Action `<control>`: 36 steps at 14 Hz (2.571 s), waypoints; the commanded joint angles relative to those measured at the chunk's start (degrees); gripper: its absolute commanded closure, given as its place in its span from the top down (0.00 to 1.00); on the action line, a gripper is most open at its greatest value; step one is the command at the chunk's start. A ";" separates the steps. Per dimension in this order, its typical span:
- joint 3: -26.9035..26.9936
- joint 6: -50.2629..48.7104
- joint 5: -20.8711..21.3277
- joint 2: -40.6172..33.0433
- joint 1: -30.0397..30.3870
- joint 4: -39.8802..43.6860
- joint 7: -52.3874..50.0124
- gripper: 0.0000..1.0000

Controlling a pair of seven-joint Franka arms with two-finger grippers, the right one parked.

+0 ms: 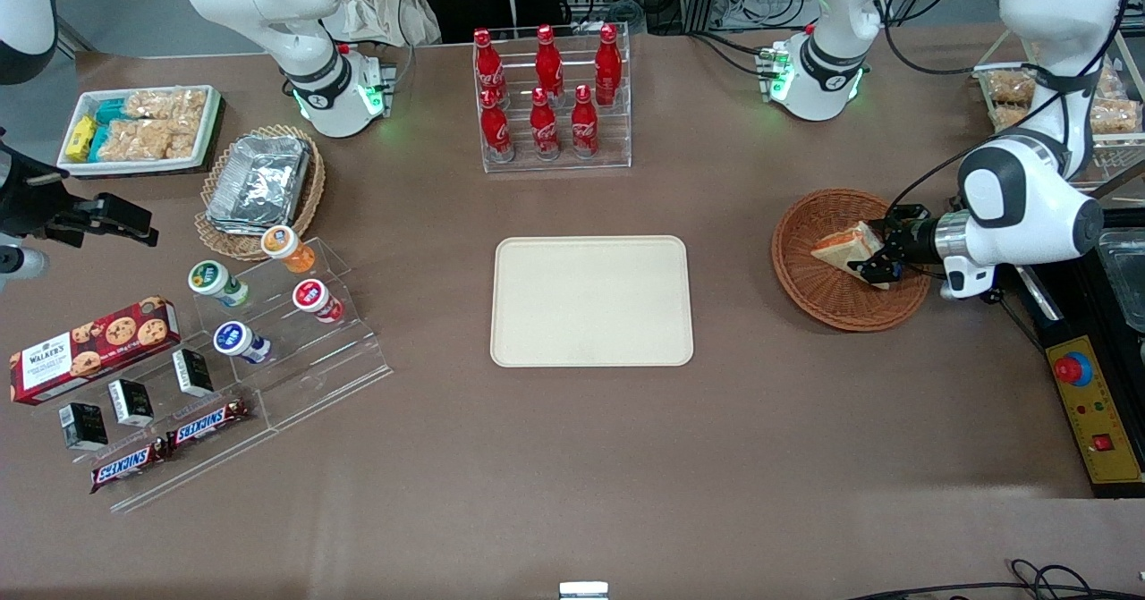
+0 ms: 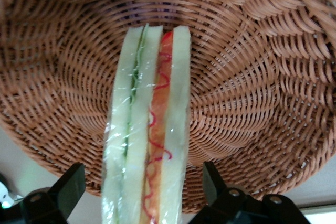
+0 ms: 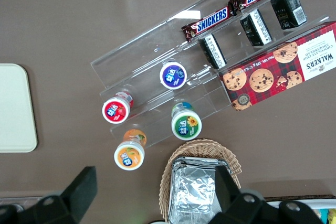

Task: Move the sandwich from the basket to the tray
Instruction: 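Lower the left gripper and close it on the sandwich's crust edge, then lift the sandwich out of the basket with the left gripper, then carry the sandwich with the left gripper over the cream tray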

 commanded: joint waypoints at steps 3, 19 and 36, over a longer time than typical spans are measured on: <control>-0.07 0.55 -0.89 -0.10 -0.32 0.08 -0.95 0.68; -0.07 -22.88 6.13 -6.34 -0.23 16.75 -1.04 0.22; -22.91 -36.01 15.18 0.50 -5.22 43.66 0.46 0.26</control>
